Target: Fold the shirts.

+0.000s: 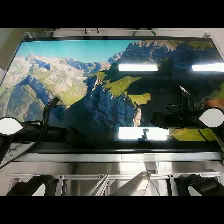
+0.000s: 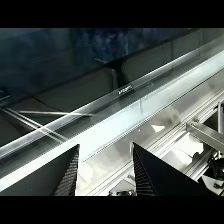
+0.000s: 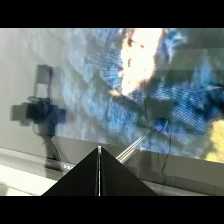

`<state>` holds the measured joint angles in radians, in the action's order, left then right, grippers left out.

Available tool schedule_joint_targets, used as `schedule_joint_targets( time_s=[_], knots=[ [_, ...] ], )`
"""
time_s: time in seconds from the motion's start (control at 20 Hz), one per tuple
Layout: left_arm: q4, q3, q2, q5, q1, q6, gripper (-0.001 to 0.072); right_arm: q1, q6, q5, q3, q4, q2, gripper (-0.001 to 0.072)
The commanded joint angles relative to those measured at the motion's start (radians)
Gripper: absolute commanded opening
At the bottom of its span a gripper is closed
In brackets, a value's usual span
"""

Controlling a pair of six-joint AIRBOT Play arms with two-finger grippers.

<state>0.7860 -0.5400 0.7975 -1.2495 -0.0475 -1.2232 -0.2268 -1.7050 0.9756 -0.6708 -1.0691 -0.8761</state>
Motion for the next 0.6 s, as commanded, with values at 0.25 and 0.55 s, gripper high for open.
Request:
schedule_joint_targets(
  time_s=[0.25, 0.55],
  knots=[
    [0.101, -0.254, 0.0, 0.001, 0.583, -0.101, 0.072, -0.001, 0.0, 0.0, 0.0, 0.0, 0.001, 0.0016],
    [0.51, -0.346, 0.01, -0.007, 1.258, -0.171, 0.0703, -0.001, 0.0, 0.0, 0.0, 0.001, 0.001, 0.0016]
  ],
)
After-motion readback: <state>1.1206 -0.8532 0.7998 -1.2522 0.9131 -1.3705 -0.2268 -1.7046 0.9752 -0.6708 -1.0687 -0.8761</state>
